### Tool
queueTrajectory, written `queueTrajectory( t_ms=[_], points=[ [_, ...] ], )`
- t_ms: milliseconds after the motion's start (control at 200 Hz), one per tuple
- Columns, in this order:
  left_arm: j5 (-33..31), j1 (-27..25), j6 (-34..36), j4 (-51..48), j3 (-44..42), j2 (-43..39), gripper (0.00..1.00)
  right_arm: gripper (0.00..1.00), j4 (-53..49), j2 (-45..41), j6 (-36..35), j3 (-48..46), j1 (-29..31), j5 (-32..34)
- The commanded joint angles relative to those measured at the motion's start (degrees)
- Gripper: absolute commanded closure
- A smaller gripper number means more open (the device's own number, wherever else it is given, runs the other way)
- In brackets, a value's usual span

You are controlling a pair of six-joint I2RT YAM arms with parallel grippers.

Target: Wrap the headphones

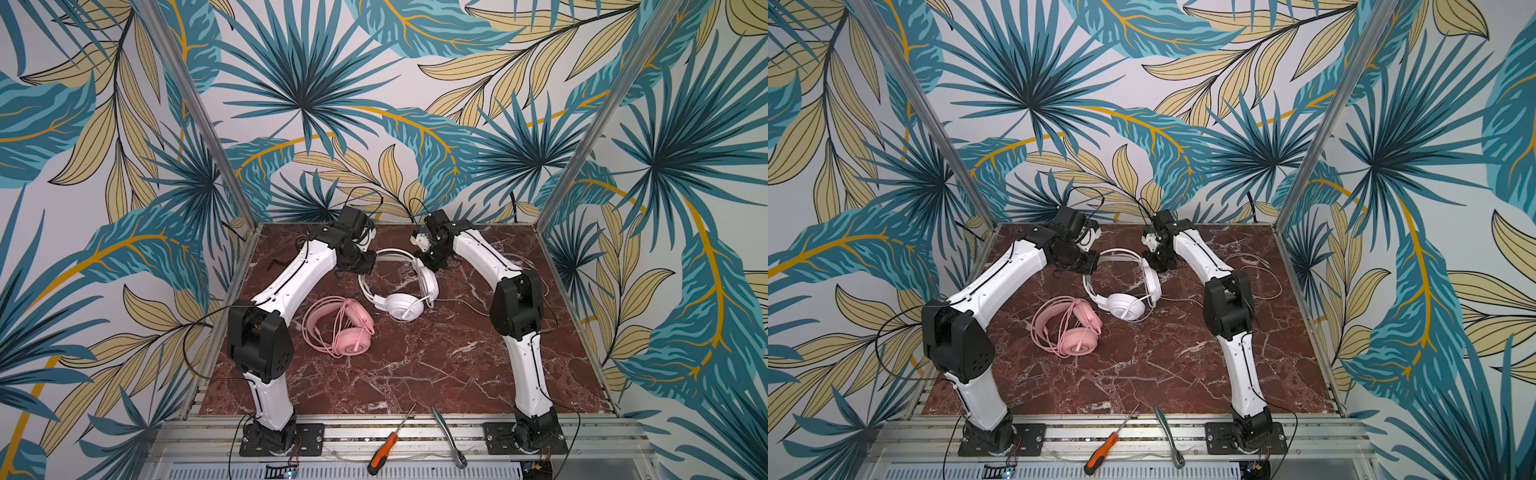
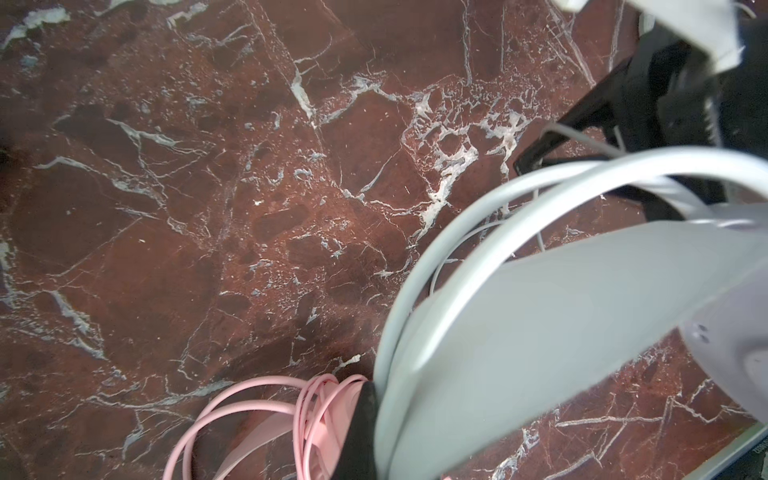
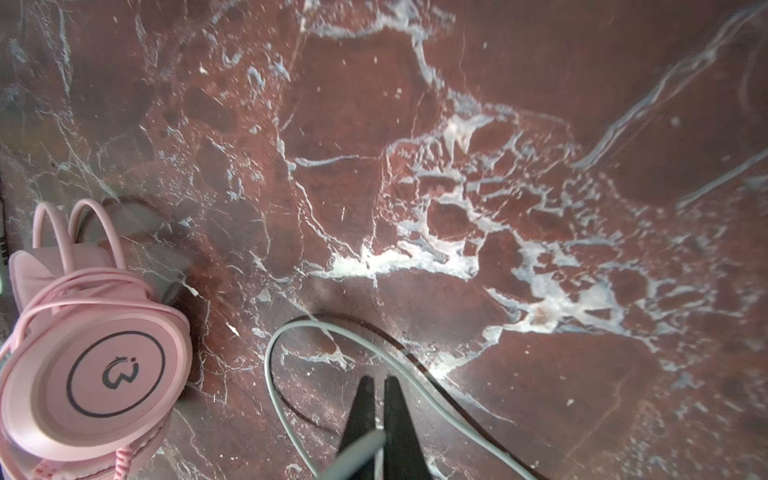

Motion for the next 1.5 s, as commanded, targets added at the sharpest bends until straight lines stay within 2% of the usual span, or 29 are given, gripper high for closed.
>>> queueTrajectory(
  t_ms=[0, 506, 911, 1162, 1492],
  points=[
    [5.11, -0.13, -1.56, 1.30, 2.95, -3.72, 1.00, 0.96, 9.26, -5.61, 4.04, -5.89, -0.15, -2.48],
    [6.32, 0.61, -3.51, 1.30, 2.79, -3.59, 1.00, 0.74, 33.68, -16.13, 13.42, -29.81, -0.27, -7.01],
    [6.56, 3.02, -7.15, 1.34, 2.87, -3.83, 1.00, 0.57, 48.94, -21.76, 18.40, -43.37, -0.26, -7.15],
    [6.78, 3.81, -8.94, 1.54, 3.42, -4.18, 1.00, 0.48, 58.03, -22.90, 23.99, -51.53, -0.31, -7.72],
    [6.18, 4.54, -11.42, 1.69, 4.90, -3.68, 1.00, 0.47, 67.38, -23.33, 30.50, -59.03, -0.30, -9.46]
  ],
)
